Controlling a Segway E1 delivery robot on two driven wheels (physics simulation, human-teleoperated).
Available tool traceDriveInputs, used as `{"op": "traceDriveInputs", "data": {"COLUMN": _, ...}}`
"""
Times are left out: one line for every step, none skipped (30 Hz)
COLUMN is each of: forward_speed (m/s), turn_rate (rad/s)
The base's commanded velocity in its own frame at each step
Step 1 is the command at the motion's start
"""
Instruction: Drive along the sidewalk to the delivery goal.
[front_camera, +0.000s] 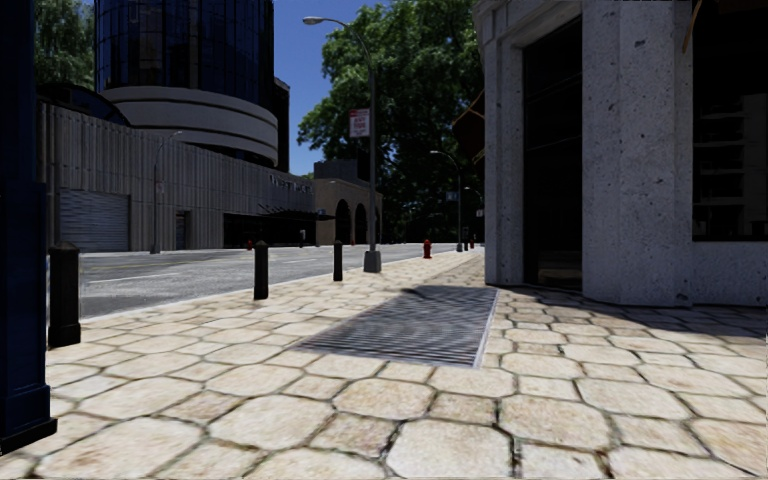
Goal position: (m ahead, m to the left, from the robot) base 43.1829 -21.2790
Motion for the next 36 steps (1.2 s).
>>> {"op": "traceDriveInputs", "data": {"forward_speed": 2.00, "turn_rate": 0.45}}
{"op": "traceDriveInputs", "data": {"forward_speed": 2.00, "turn_rate": 0.45}}
{"op": "traceDriveInputs", "data": {"forward_speed": 2.00, "turn_rate": 0.45}}
{"op": "traceDriveInputs", "data": {"forward_speed": 2.00, "turn_rate": 0.45}}
{"op": "traceDriveInputs", "data": {"forward_speed": 2.00, "turn_rate": 0.45}}
{"op": "traceDriveInputs", "data": {"forward_speed": 2.00, "turn_rate": 0.36}}
{"op": "traceDriveInputs", "data": {"forward_speed": 2.00, "turn_rate": 0.00}}
{"op": "traceDriveInputs", "data": {"forward_speed": 2.00, "turn_rate": 0.00}}
{"op": "traceDriveInputs", "data": {"forward_speed": 2.00, "turn_rate": 0.00}}
{"op": "traceDriveInputs", "data": {"forward_speed": 2.00, "turn_rate": 0.00}}
{"op": "traceDriveInputs", "data": {"forward_speed": 2.00, "turn_rate": 0.00}}
{"op": "traceDriveInputs", "data": {"forward_speed": 2.00, "turn_rate": 0.00}}
{"op": "traceDriveInputs", "data": {"forward_speed": 2.00, "turn_rate": 0.00}}
{"op": "traceDriveInputs", "data": {"forward_speed": 2.00, "turn_rate": 0.00}}
{"op": "traceDriveInputs", "data": {"forward_speed": 2.00, "turn_rate": 0.00}}
{"op": "traceDriveInputs", "data": {"forward_speed": 2.00, "turn_rate": 0.00}}
{"op": "traceDriveInputs", "data": {"forward_speed": 2.00, "turn_rate": 0.00}}
{"op": "traceDriveInputs", "data": {"forward_speed": 2.00, "turn_rate": 0.00}}
{"op": "traceDriveInputs", "data": {"forward_speed": 2.00, "turn_rate": 0.00}}
{"op": "traceDriveInputs", "data": {"forward_speed": 2.00, "turn_rate": 0.00}}
{"op": "traceDriveInputs", "data": {"forward_speed": 2.00, "turn_rate": 0.00}}
{"op": "traceDriveInputs", "data": {"forward_speed": 2.00, "turn_rate": 0.00}}
{"op": "traceDriveInputs", "data": {"forward_speed": 2.00, "turn_rate": 0.00}}
{"op": "traceDriveInputs", "data": {"forward_speed": 2.00, "turn_rate": 0.00}}
{"op": "traceDriveInputs", "data": {"forward_speed": 2.00, "turn_rate": 0.00}}
{"op": "traceDriveInputs", "data": {"forward_speed": 2.00, "turn_rate": 0.00}}
{"op": "traceDriveInputs", "data": {"forward_speed": 2.00, "turn_rate": 0.00}}
{"op": "traceDriveInputs", "data": {"forward_speed": 2.00, "turn_rate": 0.00}}
{"op": "traceDriveInputs", "data": {"forward_speed": 2.00, "turn_rate": 0.00}}
{"op": "traceDriveInputs", "data": {"forward_speed": 2.00, "turn_rate": 0.00}}
{"op": "traceDriveInputs", "data": {"forward_speed": 2.00, "turn_rate": 0.00}}
{"op": "traceDriveInputs", "data": {"forward_speed": 2.00, "turn_rate": 0.00}}
{"op": "traceDriveInputs", "data": {"forward_speed": 2.00, "turn_rate": 0.00}}
{"op": "traceDriveInputs", "data": {"forward_speed": 2.00, "turn_rate": 0.00}}
{"op": "traceDriveInputs", "data": {"forward_speed": 2.00, "turn_rate": 0.00}}
{"op": "traceDriveInputs", "data": {"forward_speed": 2.00, "turn_rate": -0.05}}
